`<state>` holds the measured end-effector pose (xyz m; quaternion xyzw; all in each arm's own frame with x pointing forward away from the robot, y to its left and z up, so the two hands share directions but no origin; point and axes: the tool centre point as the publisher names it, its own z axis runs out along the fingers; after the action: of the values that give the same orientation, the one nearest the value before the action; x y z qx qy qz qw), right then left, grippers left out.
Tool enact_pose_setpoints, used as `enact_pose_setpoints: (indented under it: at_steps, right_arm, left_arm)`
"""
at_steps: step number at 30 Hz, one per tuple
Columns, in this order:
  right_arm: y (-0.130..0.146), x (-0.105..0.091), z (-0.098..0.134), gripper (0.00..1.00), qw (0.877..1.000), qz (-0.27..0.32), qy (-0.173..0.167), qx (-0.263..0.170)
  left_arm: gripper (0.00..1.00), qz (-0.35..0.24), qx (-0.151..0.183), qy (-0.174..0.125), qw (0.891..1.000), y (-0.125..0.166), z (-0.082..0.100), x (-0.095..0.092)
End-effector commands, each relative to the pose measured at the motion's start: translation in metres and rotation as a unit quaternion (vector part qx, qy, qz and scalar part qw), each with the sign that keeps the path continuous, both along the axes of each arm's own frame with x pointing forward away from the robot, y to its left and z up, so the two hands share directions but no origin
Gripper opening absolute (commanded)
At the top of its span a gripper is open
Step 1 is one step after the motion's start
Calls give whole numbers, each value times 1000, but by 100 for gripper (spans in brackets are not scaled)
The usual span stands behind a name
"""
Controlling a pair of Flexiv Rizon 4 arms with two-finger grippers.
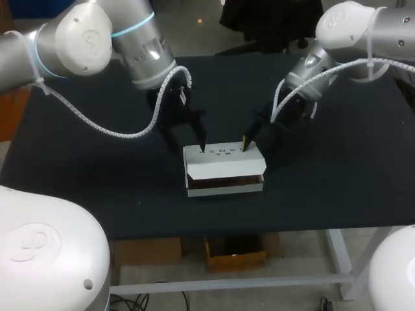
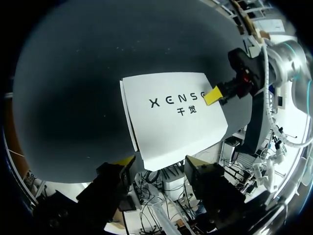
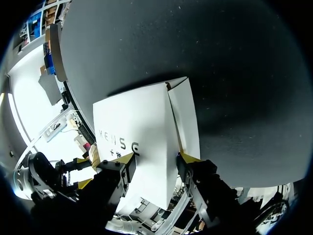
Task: Assemble the packaging by folding the flat box into shape, placing the metal phone stand inside, and closing the box properly
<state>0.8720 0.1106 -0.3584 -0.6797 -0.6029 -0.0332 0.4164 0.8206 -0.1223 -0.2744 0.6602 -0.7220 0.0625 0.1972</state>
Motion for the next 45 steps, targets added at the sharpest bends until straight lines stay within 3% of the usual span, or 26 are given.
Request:
enact_pose_setpoints:
  at_steps: [1,7,13,16,18,22,25,30,35,37,41,45]
  right_arm:
    - [0,2,-1,51,1000,3,4,2]
    - [0,2,-1,51,1000,3,4,2]
    - [0,2,-1,51,1000,3,4,2]
    - [0,2,-1,51,1000,3,4,2]
    - [0,2,-1,51,1000,3,4,2]
    - [0,2,-1,50,1000,3,4,2]
    - [0,2,-1,49,1000,3,4,2]
    - [0,2,-1,49,1000,3,4,2]
    - [0,2,-1,49,1000,3,4,2]
    - [0,2,-1,48,1000,3,4,2]
    - [0,2,-1,48,1000,3,4,2]
    - [0,2,-1,47,1000,3,4,2]
  left_arm:
    - [65,-2,3,-5,1000,-2,1,-2]
    - [64,-22,3,-23,1000,-5,3,-5]
    - [66,-84,-16,-50,995,-8,9,-4]
    - [71,-128,-19,-72,989,-11,14,-5]
    - [100,-154,-18,-89,984,-14,19,-5]
    - [100,-221,-8,-126,967,-21,25,-6]
    - [100,-286,1,-161,944,-25,28,-11]
    - [100,-398,41,-209,892,-31,29,-25]
    - [100,-489,108,-235,833,-38,22,-38]
    - [100,-506,140,-243,815,-41,17,-42]
    - [100,-537,164,-255,787,-44,12,-47]
    - [100,-553,189,-266,767,-44,6,-50]
